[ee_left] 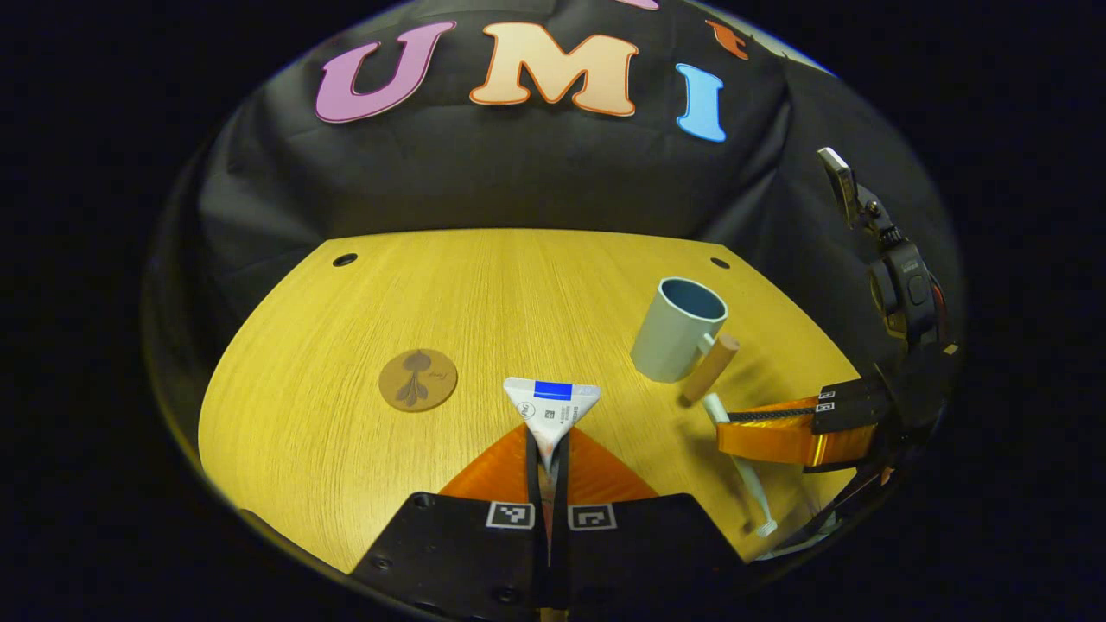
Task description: Put the toothbrush and toothpaste on the desktop into the cup, then pick up the cup and place it on the coaster on the desktop.
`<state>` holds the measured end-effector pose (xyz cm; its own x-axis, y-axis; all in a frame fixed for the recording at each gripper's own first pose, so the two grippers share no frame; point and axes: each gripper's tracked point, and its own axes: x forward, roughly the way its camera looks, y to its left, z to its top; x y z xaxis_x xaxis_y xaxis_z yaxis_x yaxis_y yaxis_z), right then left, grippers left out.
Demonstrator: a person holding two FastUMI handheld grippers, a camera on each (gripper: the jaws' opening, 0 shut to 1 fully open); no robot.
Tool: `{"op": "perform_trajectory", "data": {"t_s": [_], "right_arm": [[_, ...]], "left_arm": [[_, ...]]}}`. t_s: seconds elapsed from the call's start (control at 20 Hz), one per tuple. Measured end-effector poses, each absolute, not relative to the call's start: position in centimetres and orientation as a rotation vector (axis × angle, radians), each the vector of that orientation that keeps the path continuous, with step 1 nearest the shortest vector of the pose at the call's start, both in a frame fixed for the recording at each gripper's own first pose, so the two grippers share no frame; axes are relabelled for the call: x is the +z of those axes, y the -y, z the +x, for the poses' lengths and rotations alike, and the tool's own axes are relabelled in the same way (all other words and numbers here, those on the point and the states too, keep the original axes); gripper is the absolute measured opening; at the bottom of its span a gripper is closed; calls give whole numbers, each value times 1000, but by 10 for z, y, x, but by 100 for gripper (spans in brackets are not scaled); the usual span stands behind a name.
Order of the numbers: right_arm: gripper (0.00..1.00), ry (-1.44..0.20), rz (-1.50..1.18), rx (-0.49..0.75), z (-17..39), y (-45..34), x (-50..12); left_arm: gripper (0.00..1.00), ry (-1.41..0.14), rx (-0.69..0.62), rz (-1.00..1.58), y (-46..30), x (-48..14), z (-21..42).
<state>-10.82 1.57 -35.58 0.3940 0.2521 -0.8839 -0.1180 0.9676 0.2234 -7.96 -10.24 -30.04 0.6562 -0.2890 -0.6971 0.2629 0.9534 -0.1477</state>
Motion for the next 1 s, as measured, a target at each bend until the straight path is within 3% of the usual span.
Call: {"op": "perform_trajectory", "data": {"t_s": [0.3, 1.0], "right_arm": [[9, -1027, 167, 261, -79, -26, -324], [9, -696, 219, 243, 53, -9, -249]], "left_arm": [[0, -737, -308, -45, 103, -284, -60], [0, -678, -326, -64, 119, -238, -42]]}}
